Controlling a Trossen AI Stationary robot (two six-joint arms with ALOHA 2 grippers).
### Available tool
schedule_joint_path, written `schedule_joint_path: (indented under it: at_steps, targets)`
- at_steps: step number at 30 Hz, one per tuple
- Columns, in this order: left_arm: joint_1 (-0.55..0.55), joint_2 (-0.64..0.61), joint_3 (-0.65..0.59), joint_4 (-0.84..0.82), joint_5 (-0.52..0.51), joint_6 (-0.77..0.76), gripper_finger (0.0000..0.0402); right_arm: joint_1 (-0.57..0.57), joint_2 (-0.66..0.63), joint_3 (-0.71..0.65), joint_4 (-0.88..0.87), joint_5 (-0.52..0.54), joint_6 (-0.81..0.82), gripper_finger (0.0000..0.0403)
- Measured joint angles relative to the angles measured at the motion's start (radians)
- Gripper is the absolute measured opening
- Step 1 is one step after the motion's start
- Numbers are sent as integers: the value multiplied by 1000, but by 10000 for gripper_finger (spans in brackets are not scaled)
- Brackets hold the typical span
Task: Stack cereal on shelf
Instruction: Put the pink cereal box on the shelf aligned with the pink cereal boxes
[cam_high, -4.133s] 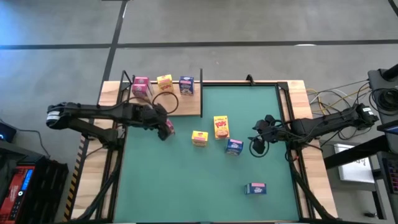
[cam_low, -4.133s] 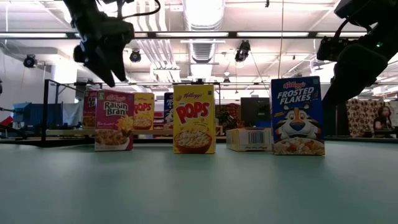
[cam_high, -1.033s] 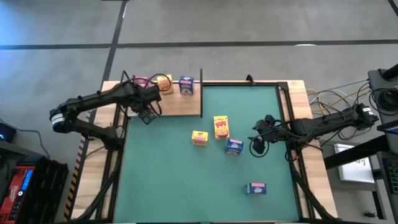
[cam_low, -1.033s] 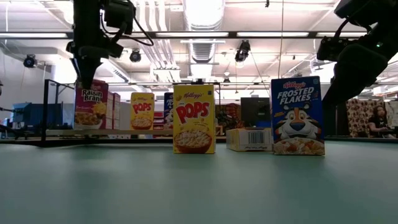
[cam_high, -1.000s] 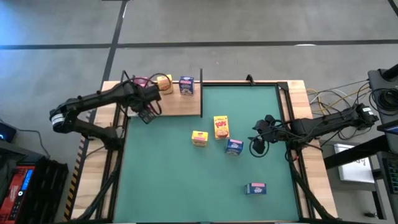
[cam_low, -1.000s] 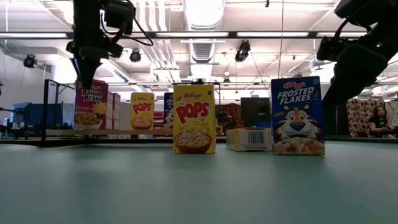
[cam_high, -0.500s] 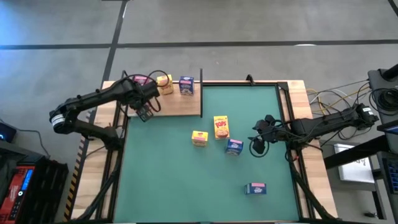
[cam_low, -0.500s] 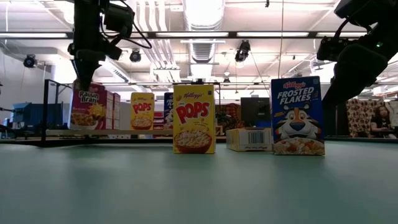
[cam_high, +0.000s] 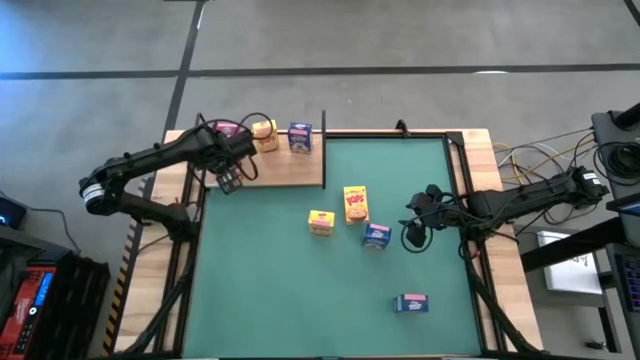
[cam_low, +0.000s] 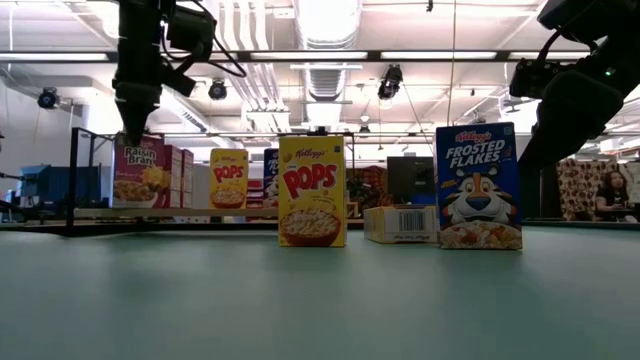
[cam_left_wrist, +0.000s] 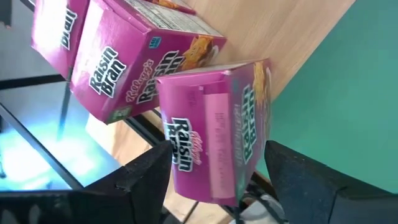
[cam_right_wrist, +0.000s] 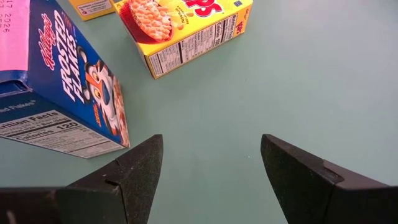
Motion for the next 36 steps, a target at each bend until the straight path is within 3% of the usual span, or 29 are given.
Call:
schedule_joint_path:
  at_steps: [12,16,27,36]
  targets:
    - [0,0,-1,8,-31,146,240,0,0,0,0,0,0,260]
    - [0,0,-1,8,-60,126,240,0,0,0,0,0,0,260]
    - [-10,-56,53,12,-10,-136,240,0,0,0,0,0,0,260]
    - [-8,-52,70,-84,24,-542,240,0,0,0,0,0,0,260]
